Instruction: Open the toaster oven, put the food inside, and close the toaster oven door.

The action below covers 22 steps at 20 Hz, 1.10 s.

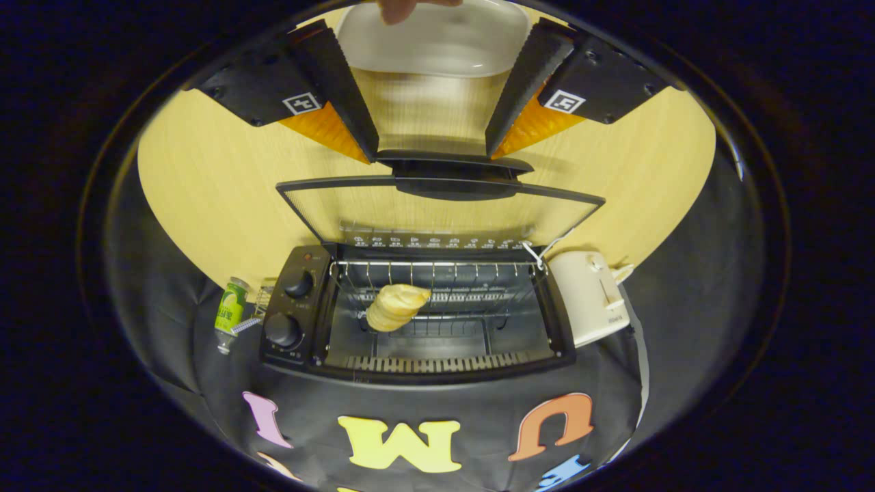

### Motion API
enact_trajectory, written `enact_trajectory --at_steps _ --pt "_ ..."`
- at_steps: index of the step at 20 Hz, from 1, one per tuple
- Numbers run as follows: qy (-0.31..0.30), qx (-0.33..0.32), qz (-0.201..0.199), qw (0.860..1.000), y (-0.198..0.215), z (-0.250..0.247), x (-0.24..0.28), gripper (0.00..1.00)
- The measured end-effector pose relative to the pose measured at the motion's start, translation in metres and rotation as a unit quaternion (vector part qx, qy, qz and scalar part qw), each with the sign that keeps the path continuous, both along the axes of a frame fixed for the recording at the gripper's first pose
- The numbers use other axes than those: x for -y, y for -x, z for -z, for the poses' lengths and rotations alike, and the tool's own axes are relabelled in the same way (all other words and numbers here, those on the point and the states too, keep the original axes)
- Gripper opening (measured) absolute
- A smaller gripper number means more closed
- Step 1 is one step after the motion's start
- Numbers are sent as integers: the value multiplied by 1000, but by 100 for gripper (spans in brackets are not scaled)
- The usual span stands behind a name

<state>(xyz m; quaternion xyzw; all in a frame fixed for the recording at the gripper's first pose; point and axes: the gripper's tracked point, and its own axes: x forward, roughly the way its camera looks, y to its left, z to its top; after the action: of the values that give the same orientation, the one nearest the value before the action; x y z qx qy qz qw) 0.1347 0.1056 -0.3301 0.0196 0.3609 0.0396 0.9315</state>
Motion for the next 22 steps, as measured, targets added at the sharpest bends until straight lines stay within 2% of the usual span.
enact_trajectory --at_steps 5,8,12,15,22 --pt "-24 96 9 995 -44 -58 5 100" --pt "-19 138 13 990 -51 -87 6 100" --pt "-19 189 16 982 -27 -131 16 100" --pt "-14 227 33 973 4 -172 34 100" --pt "-12 322 72 944 85 -278 78 100"
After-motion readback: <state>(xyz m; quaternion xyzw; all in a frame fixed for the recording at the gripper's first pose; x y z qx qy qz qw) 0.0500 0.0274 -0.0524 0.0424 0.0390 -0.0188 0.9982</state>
